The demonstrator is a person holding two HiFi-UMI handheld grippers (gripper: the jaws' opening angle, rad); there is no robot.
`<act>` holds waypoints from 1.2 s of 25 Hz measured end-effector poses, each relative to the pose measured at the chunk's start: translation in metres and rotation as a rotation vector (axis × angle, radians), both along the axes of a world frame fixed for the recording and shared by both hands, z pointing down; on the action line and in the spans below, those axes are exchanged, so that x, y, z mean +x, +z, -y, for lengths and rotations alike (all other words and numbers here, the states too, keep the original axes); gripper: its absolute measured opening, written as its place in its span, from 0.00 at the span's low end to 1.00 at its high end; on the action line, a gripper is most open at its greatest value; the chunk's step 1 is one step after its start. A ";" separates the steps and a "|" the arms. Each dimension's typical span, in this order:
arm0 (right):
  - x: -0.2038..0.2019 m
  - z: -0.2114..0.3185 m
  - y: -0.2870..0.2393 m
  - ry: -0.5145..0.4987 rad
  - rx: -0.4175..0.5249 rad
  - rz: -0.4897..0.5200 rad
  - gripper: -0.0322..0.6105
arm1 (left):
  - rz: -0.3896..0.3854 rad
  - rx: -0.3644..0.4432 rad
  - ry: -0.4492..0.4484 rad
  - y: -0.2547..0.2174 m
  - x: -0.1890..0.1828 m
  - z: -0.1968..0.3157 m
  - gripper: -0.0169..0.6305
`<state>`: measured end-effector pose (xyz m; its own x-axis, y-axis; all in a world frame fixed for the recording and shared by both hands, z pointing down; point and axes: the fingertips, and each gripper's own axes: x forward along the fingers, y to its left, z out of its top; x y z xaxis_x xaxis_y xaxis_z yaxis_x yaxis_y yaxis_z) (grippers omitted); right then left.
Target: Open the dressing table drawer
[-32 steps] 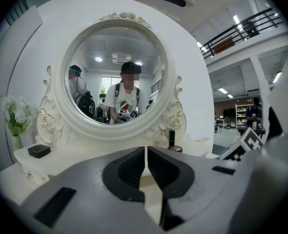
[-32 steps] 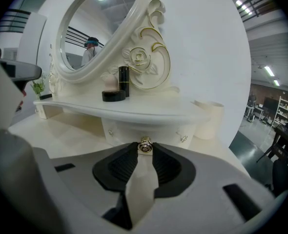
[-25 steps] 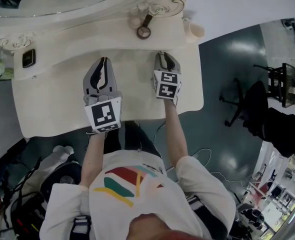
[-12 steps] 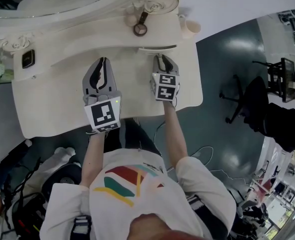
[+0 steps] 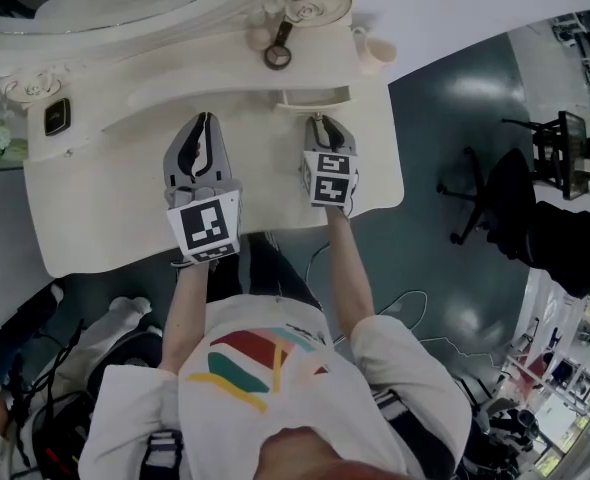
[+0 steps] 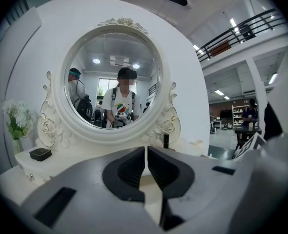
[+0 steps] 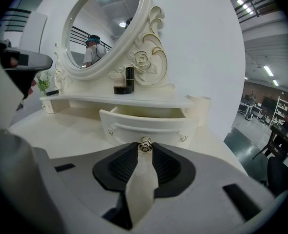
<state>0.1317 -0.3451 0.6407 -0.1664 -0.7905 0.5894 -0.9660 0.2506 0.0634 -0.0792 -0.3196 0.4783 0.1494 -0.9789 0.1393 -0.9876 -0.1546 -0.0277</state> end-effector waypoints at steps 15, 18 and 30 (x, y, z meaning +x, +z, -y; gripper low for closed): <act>0.004 -0.019 0.002 0.011 -0.022 -0.008 0.18 | -0.003 0.003 0.024 -0.003 0.005 -0.008 0.05; 0.005 -0.023 0.000 0.012 -0.025 -0.009 0.18 | -0.001 0.004 0.025 -0.003 0.006 -0.010 0.05; 0.005 -0.028 0.000 0.018 -0.011 -0.010 0.18 | 0.006 0.007 0.018 -0.005 0.001 -0.020 0.05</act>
